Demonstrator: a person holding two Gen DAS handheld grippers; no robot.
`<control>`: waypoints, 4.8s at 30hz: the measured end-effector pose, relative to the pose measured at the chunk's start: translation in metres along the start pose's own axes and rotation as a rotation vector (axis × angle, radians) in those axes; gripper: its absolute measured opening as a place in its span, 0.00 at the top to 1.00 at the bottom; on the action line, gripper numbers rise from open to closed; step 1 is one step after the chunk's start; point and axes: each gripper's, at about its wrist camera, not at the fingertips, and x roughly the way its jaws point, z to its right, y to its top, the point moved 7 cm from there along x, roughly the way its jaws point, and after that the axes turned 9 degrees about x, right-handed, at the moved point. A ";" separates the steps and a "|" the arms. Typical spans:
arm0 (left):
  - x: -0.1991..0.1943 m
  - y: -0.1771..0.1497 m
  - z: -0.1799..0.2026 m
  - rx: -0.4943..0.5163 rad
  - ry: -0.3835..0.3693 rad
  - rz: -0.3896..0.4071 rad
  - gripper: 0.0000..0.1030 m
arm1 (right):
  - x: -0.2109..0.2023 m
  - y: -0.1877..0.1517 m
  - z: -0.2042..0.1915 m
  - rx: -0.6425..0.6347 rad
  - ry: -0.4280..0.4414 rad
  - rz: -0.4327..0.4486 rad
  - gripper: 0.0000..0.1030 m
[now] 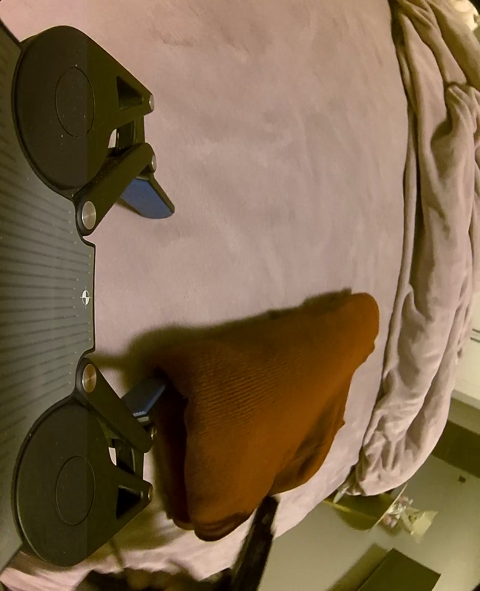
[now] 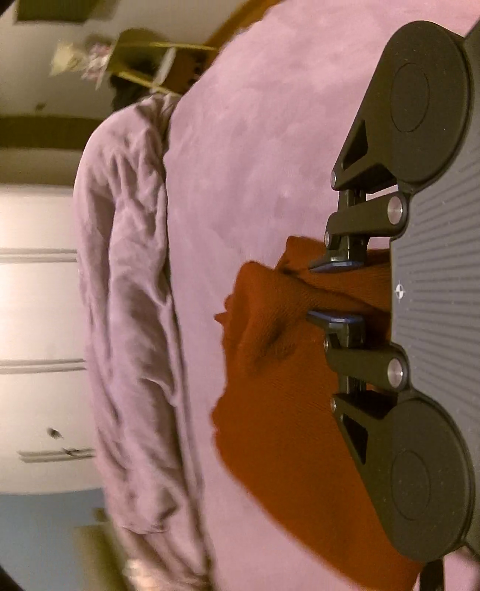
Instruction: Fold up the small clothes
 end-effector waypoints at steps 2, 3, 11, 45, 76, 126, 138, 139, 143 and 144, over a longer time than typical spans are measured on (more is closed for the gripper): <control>-0.004 -0.001 -0.001 -0.005 0.006 0.009 0.06 | -0.023 -0.009 0.006 0.093 0.020 0.013 0.67; -0.007 -0.001 0.000 -0.009 0.007 0.015 0.06 | -0.035 -0.016 0.009 0.130 0.037 0.015 0.60; -0.034 0.010 -0.002 -0.031 0.018 0.080 0.06 | -0.060 -0.050 0.025 0.425 0.167 -0.086 0.57; -0.027 0.016 -0.002 -0.029 0.183 0.062 0.06 | -0.067 -0.041 0.037 0.299 0.033 0.050 0.71; 0.108 0.099 0.038 -0.030 0.111 0.073 0.00 | 0.095 0.013 -0.018 -0.163 0.017 0.045 0.72; 0.060 0.094 -0.017 -0.307 -0.451 0.005 0.50 | 0.053 0.020 0.019 0.411 0.500 -0.312 0.74; -0.008 0.048 -0.122 -0.214 -0.081 -0.042 0.37 | 0.047 -0.027 -0.081 0.279 0.474 -0.374 0.68; -0.016 0.049 -0.124 -0.196 -0.064 -0.017 0.37 | 0.043 -0.029 -0.082 0.245 0.428 -0.356 0.67; -0.041 0.070 -0.127 -0.118 0.057 0.101 0.23 | 0.018 -0.017 -0.099 0.093 0.350 -0.262 0.67; -0.040 0.078 -0.126 -0.115 0.074 0.116 0.17 | 0.015 -0.011 -0.108 0.053 0.337 -0.239 0.66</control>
